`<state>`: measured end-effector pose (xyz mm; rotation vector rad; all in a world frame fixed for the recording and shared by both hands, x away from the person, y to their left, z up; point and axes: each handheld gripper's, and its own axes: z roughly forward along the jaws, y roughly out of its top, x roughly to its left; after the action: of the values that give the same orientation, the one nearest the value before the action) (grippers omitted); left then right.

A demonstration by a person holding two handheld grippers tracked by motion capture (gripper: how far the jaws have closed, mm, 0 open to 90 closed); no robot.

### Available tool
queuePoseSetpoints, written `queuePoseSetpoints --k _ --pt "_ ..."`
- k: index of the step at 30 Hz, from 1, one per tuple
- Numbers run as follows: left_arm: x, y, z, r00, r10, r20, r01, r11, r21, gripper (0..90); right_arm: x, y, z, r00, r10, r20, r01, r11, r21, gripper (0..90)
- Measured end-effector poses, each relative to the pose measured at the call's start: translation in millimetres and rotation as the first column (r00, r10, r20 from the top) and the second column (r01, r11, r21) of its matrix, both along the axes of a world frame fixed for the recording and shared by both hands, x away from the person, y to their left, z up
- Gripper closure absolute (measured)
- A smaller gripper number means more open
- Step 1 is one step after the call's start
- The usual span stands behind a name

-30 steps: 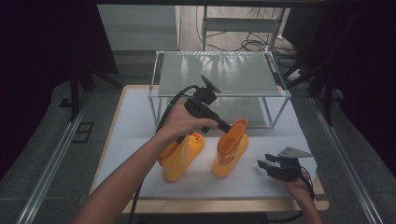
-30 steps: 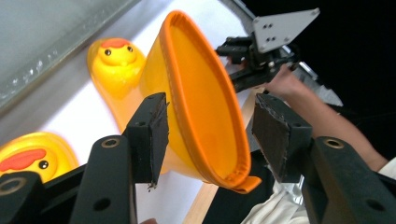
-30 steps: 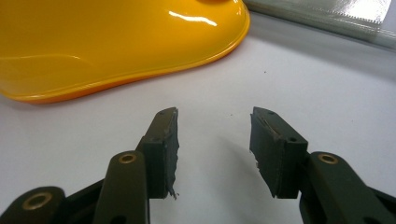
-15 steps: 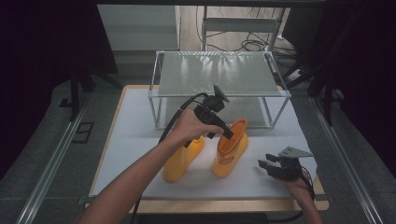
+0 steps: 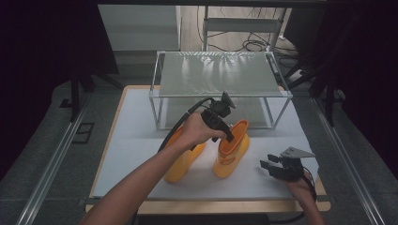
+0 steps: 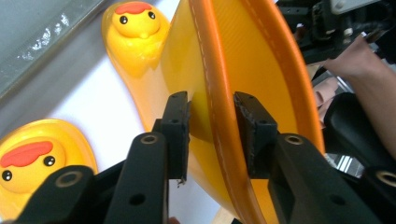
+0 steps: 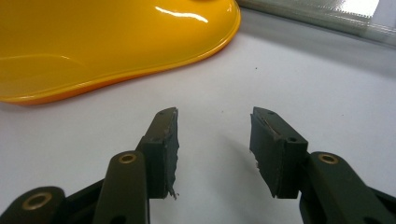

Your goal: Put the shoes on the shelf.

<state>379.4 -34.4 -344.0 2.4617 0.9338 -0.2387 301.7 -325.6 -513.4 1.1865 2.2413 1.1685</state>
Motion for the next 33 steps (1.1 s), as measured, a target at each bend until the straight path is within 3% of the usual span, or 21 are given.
queuePoseSetpoints --k 7,10,19,25,33 --pt "-2.7 -2.7 -1.5 0.9996 -0.014 0.026 0.014 0.9997 0.018 84.7 0.4 -1.6 -0.6 0.9999 -0.015 -0.007 0.015 1.0 -0.006 52.4" --pt "-1.9 -1.8 -1.2 0.9995 -0.015 0.027 0.014 0.9998 0.015 85.4 0.2 -2.1 -0.5 0.9998 -0.018 -0.007 0.018 1.0 -0.007 52.4" --pt "0.2 6.6 9.4 0.9995 -0.008 0.032 0.009 0.9989 -0.046 85.9 0.2 -6.5 0.6 0.9992 -0.04 -0.001 0.04 0.999 0.002 52.6" --pt "-7.5 20.9 23.0 0.9987 -0.013 0.049 0.016 0.997 -0.076 86.0 -0.2 -7.4 1.2 0.9989 -0.046 0.004 0.046 0.999 0.002 52.6" --pt "-23.8 47.1 37.5 0.9946 -0.007 0.103 0.017 0.9951 -0.097 85.9 0.2 -6.6 1.0 0.9987 -0.05 0.004 0.05 0.999 0.001 52.6"
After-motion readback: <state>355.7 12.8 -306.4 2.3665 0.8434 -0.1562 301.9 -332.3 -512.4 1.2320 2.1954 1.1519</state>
